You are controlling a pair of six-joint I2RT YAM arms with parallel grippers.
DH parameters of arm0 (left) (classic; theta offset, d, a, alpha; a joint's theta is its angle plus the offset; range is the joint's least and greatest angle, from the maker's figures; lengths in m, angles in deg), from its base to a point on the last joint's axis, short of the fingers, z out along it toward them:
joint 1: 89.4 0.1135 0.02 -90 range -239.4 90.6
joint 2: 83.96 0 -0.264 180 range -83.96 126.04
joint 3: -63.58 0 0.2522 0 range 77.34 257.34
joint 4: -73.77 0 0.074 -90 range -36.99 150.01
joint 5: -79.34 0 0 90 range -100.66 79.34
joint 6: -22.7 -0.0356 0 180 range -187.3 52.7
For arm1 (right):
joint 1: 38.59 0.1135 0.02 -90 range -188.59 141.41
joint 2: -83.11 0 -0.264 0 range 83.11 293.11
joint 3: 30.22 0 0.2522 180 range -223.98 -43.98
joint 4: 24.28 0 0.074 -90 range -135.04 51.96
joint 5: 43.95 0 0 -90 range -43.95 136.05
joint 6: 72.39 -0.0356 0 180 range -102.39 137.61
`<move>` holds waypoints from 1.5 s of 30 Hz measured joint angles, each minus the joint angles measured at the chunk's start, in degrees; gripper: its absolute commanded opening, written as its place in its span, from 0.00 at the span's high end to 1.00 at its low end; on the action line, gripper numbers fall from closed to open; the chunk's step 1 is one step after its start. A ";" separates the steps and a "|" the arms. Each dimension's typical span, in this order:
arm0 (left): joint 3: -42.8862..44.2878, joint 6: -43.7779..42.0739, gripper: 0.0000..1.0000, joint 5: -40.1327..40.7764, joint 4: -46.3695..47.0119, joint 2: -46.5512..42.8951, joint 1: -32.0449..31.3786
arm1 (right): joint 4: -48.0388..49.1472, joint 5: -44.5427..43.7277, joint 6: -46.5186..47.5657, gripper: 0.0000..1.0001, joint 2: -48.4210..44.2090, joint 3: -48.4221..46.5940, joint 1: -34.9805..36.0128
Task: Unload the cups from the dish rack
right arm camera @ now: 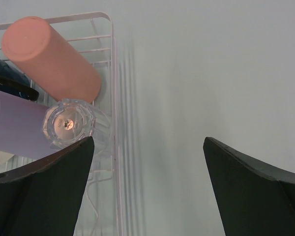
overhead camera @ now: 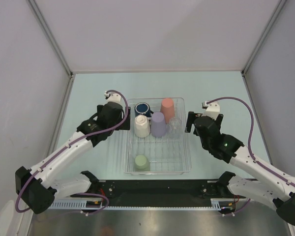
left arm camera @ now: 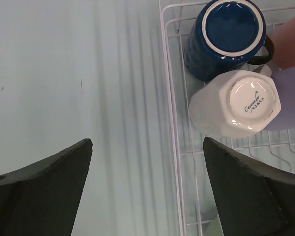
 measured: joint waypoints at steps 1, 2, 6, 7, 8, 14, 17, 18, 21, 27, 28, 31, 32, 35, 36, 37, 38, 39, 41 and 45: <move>-0.04 0.28 0.00 0.02 -0.09 -0.09 0.00 | -0.02 0.00 0.00 0.00 0.00 0.00 0.00; -0.07 0.37 0.00 0.02 -0.13 -0.22 0.00 | -0.04 0.00 0.00 0.00 0.00 0.00 0.00; -0.48 0.83 0.00 0.09 -0.35 -2.27 0.00 | -0.04 0.02 0.02 0.00 0.00 0.00 0.04; -0.72 1.07 0.00 0.33 -0.39 -3.15 0.00 | -0.04 0.02 0.02 0.00 0.00 0.00 0.07; -1.01 1.38 0.00 0.63 -0.50 -4.07 0.00 | -0.04 0.00 0.02 0.00 -0.02 0.00 0.09; -2.21 2.05 0.14 0.13 -1.36 -8.61 -0.07 | 0.72 -0.04 -0.52 0.00 -1.75 1.07 0.15; -2.73 3.45 0.02 -1.51 -1.36 -9.84 -0.90 | 1.01 0.42 -0.79 0.00 -3.30 1.42 0.15; -2.89 4.00 0.00 -1.88 -1.44 -10.08 -1.36 | 1.16 0.44 -0.90 0.00 -3.52 1.42 0.15; -2.93 6.36 0.00 -3.91 -1.99 -10.34 -3.87 | 0.85 0.35 -1.49 0.00 -2.97 1.40 0.20; -2.56 11.13 0.00 -3.21 -3.50 -6.84 -14.67 | -0.70 0.15 -2.43 0.00 -1.18 1.40 1.07; -2.40 11.89 0.00 -2.89 -3.96 -5.79 -16.61 | -0.85 0.09 -2.67 0.00 -1.20 1.40 1.20; -2.16 15.06 0.00 -0.52 -6.16 -2.84 -22.99 | -1.29 -0.24 -3.48 0.00 -1.20 1.40 1.68; -2.16 16.37 0.00 0.33 -7.21 -2.40 -24.98 | -1.38 -0.26 -3.56 0.00 -1.25 1.40 1.77; -2.16 20.09 0.00 2.75 -9.40 -2.51 -29.33 | -1.81 -0.37 -4.13 0.00 -1.42 1.42 2.03; -2.16 21.49 0.00 3.58 -10.14 -2.54 -30.64 | -1.95 -0.44 -4.37 0.00 -1.51 1.42 2.12; -2.16 22.73 0.00 4.48 -10.88 -2.54 -31.85 | -2.08 -0.46 -4.55 0.00 -1.60 1.42 2.19; -2.16 24.02 0.00 5.03 -11.65 -2.54 -32.89 | -2.19 -0.46 -4.63 0.00 -1.68 1.44 2.23; -2.16 24.87 0.00 5.40 -12.31 -2.54 -33.64 | -2.23 -0.46 -4.76 0.00 -1.77 1.49 2.27; -2.16 27.10 0.00 6.27 -13.57 -2.49 -35.21 | -2.38 -0.48 -5.01 0.00 -1.84 1.57 2.43; -2.16 30.53 0.00 7.56 -15.02 -1.07 -38.40 | -2.62 -0.48 -5.46 0.00 -1.84 1.73 2.62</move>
